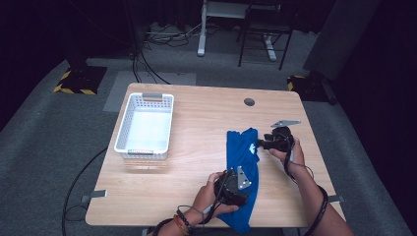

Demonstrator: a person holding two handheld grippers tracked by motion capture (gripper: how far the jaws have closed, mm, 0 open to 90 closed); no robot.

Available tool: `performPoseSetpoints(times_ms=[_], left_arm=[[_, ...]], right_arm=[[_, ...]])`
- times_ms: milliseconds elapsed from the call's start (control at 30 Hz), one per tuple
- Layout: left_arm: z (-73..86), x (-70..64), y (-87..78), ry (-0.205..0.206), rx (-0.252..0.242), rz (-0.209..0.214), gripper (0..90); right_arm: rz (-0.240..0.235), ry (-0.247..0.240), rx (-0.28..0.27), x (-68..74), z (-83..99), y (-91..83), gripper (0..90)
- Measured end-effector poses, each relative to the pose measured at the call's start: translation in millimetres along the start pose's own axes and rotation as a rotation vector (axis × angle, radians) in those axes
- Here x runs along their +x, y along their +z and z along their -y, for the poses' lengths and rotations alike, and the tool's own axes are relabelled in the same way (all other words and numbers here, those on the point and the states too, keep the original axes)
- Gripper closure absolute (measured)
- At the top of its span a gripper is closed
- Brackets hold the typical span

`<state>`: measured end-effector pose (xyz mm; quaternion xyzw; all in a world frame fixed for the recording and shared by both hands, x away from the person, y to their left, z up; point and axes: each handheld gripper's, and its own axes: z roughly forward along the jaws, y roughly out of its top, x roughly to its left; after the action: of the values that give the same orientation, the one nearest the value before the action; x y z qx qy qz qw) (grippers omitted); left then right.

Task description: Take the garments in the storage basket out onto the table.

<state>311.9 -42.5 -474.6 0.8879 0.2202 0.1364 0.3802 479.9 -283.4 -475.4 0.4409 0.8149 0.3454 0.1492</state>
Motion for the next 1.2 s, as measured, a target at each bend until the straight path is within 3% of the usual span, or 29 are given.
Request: performPoseSetpoints(times_ms=[33, 100, 200, 367, 433, 500, 533, 600, 700, 733, 800, 833, 967, 1000, 1033, 1200], left_arm=[[0.0, 0.0, 0.0, 0.000, 0.000, 0.000, 33.1], [10.3, 9.9, -14.5, 0.037, 0.012, -0.005, 33.9], [24.9, 19.6, -14.7, 0.014, 0.051, 0.034, 34.4], [37.4, 18.2, -5.9, 0.051, 0.113, 0.061, 34.8], [41.0, 17.9, -5.4, 0.048, 0.096, 0.076, 36.8], [42.2, 17.0, -5.7, 0.071, 0.086, 0.069, 36.6], [42.2, 17.0, -5.7, 0.071, 0.086, 0.069, 36.6], [44.8, 20.8, -4.7, 0.018, 0.079, 0.094, 36.7], [48.4, 26.0, -3.9, -0.014, 0.064, 0.123, 36.5], [49.8, 26.5, -3.7, -0.011, 0.051, 0.125, 36.5], [49.8, 26.8, -3.6, -0.009, 0.051, 0.123, 36.5], [49.8, 26.8, -3.6, -0.009, 0.051, 0.123, 36.5], [50.4, 26.8, -3.5, -0.007, 0.046, 0.122, 36.5], [50.7, 26.2, -3.4, -0.016, 0.042, 0.121, 36.5], [50.8, 26.2, -3.2, -0.015, 0.038, 0.120, 36.5], [50.8, 26.2, -3.2, -0.015, 0.038, 0.120, 36.5]], right_arm=[[0.000, 0.000, 0.000, 0.0, 0.0, 0.0, 48.5], [-0.041, 0.057, 0.007, -6.3, 4.4, 6.6, 41.9], [-0.062, 0.091, -0.010, -6.8, 2.8, 11.0, 40.5], [-0.060, 0.081, -0.002, -1.6, -4.2, 21.4, 42.6], [-0.063, 0.064, 0.017, 2.4, -7.5, 27.0, 53.0], [-0.080, 0.048, 0.026, 5.7, -8.8, 32.5, 63.7], [-0.080, 0.048, 0.026, 5.7, -8.8, 32.5, 63.7], [-0.082, 0.001, 0.023, 11.5, -11.4, 36.2, 79.1], [-0.068, -0.045, -0.005, 17.3, -14.2, 33.2, 83.9], [-0.038, -0.140, -0.039, 27.5, -17.3, 28.7, 84.6], [0.013, -0.281, -0.062, 51.0, -24.0, 21.5, 84.7], [0.013, -0.281, -0.062, 51.0, -24.0, 21.5, 84.7], [-0.009, -0.390, -0.094, 86.5, -31.4, 13.3, 84.1], [-0.029, -0.433, -0.104, 102.8, -33.2, 9.6, 83.7], [-0.042, -0.446, -0.110, 109.0, -33.1, 8.0, 83.5], [-0.048, -0.459, -0.110, 113.6, -32.7, 6.8, 83.5]])
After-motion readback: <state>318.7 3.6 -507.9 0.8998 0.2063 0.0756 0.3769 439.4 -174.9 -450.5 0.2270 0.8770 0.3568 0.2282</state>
